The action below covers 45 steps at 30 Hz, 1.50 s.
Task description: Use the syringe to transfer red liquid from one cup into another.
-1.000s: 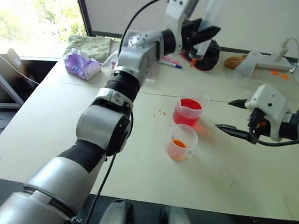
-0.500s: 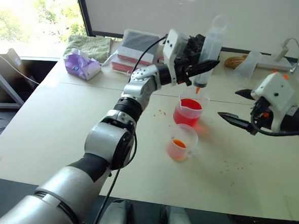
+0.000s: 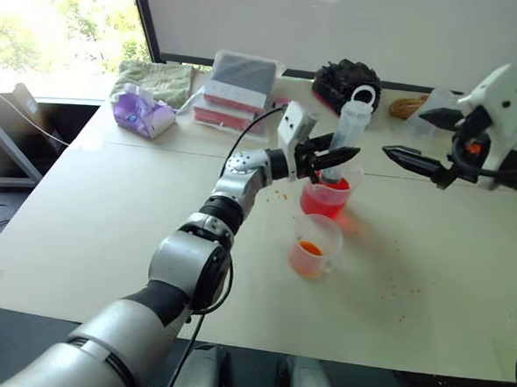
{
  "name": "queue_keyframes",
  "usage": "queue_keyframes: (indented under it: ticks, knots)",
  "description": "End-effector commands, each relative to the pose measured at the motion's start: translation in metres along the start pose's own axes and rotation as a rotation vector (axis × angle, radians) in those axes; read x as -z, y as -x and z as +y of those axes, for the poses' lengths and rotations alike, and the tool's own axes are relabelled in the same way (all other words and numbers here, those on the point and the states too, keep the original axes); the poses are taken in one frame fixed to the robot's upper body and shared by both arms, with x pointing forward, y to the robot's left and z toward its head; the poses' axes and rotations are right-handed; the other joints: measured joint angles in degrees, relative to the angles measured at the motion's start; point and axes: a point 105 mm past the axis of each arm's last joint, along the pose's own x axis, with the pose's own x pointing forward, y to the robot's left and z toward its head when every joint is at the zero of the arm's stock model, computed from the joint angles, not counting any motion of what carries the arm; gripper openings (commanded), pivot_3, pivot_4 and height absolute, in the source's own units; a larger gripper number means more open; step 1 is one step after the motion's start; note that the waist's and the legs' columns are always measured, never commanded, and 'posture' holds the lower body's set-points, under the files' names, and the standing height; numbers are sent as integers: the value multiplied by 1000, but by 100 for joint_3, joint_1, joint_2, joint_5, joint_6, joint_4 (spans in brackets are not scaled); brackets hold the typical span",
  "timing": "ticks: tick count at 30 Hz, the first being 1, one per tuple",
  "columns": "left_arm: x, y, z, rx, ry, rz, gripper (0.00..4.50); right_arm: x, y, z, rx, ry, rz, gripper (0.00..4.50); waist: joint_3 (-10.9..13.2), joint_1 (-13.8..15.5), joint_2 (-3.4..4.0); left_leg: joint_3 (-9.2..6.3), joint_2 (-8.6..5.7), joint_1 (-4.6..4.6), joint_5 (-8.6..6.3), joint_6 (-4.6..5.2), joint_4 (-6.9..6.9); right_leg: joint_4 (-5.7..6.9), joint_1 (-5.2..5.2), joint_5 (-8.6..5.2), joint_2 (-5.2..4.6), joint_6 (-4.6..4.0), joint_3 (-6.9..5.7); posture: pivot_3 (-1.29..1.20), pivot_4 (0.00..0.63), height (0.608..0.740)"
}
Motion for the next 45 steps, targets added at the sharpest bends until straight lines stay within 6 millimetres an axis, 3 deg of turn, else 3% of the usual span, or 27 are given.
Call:
queue_keyframes:
  ticks: [1,10,19,35,41,44,45]
  knots:
    - [-1,-4,-5,15,-49,-5,1436,-13,4,-2,4,-33,-27,4085,0,1,0,0,0,0,0,0,0,0,0,0,0,0,0,0,150,740]
    - [9,-3,-9,14,-64,11,1436,-31,-8,3,-2,-176,-93,4085,-2,-2,3,-2,2,-3,0,0,-1,1,-6,1,-7,-2,3,0,150,740]
    - [8,-3,-9,7,-73,3,1436,-12,-34,0,161,-301,-62,4085,-3,-2,5,-1,-1,-7,-1,0,-2,1,-9,1,-13,-2,1,0,150,740]
    - [9,-3,-9,4,-69,-1,1436,5,-43,-7,299,-455,-27,4085,-4,-16,7,0,-1,-7,-1,2,-3,5,-10,1,1,-1,-9,0,150,740]
    - [8,-4,-9,3,-72,-4,1436,8,-57,10,316,-557,-6,4085,-6,-67,9,0,0,-6,-1,3,-3,7,-9,1,5,-1,-10,0,150,740]
    - [8,-5,-10,3,-74,-5,1436,5,-65,23,320,-581,-3,3129,-7,-136,11,-2,0,-6,-1,3,-3,10,-9,1,4,-1,-9,0,150,740]
    - [8,-5,-10,4,-75,-5,1436,4,-67,24,324,-599,-6,2629,-7,-142,12,-3,0,-6,-1,3,-3,10,-9,1,5,-1,-11,0,150,740]
